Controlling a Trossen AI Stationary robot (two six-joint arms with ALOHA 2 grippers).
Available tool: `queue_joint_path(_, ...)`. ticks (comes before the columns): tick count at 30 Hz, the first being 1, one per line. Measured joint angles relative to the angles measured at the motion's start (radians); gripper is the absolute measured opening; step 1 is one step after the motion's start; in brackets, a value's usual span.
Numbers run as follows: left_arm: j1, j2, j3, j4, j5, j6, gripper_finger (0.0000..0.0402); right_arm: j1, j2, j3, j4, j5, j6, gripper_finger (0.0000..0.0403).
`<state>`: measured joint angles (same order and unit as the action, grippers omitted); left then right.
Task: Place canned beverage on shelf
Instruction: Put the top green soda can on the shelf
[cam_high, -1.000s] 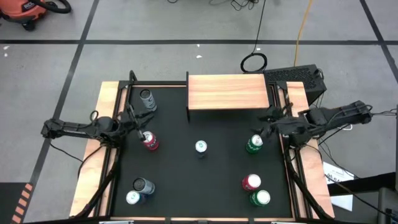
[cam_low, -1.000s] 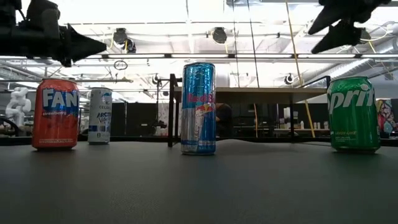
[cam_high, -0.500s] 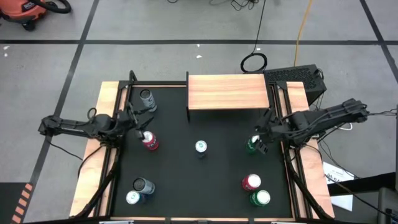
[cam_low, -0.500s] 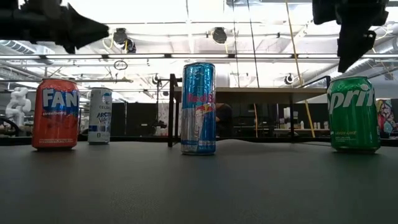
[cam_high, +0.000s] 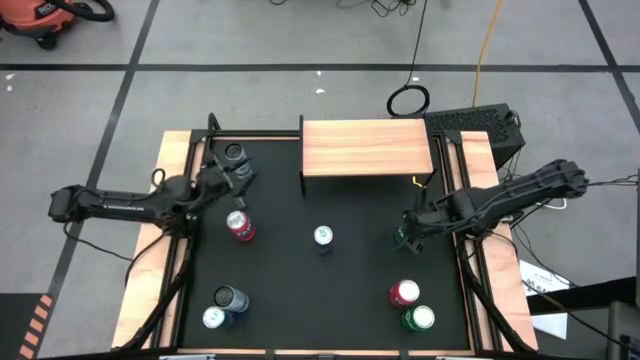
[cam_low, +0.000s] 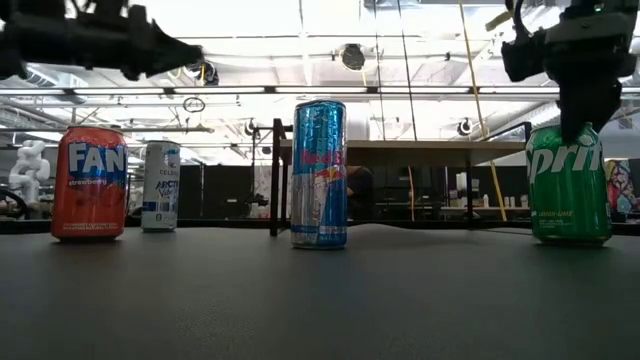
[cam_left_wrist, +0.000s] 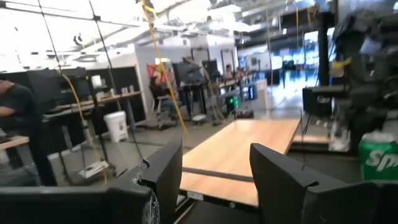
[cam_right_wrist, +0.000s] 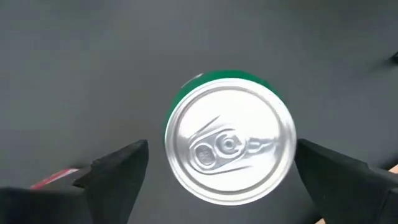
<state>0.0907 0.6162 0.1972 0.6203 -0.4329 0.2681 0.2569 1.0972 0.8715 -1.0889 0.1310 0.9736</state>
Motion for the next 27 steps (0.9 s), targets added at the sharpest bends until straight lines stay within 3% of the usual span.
queue_joint_path(5,0.093,0.149,0.084,-0.012,0.129,-0.051,0.0195,-0.015,0.028,0.0,0.0,0.008,-0.035,0.032)
queue_joint_path(9,0.144,0.25,0.163,-0.052,0.257,-0.079,0.0232,-0.026,0.034,0.001,0.002,0.021,-0.07,0.0271)
queue_joint_path(16,0.176,0.328,0.255,-0.063,0.273,-0.045,0.0301,-0.029,-0.001,-0.002,-0.001,0.023,-0.148,0.0268)
queue_joint_path(23,0.226,0.369,0.309,0.085,0.243,0.0,0.0308,-0.029,-0.006,-0.002,-0.02,-0.008,-0.149,0.0275)
queue_joint_path(27,0.25,0.397,0.344,0.083,0.249,-0.023,0.0308,-0.028,-0.006,-0.002,-0.018,-0.029,-0.174,0.0275)
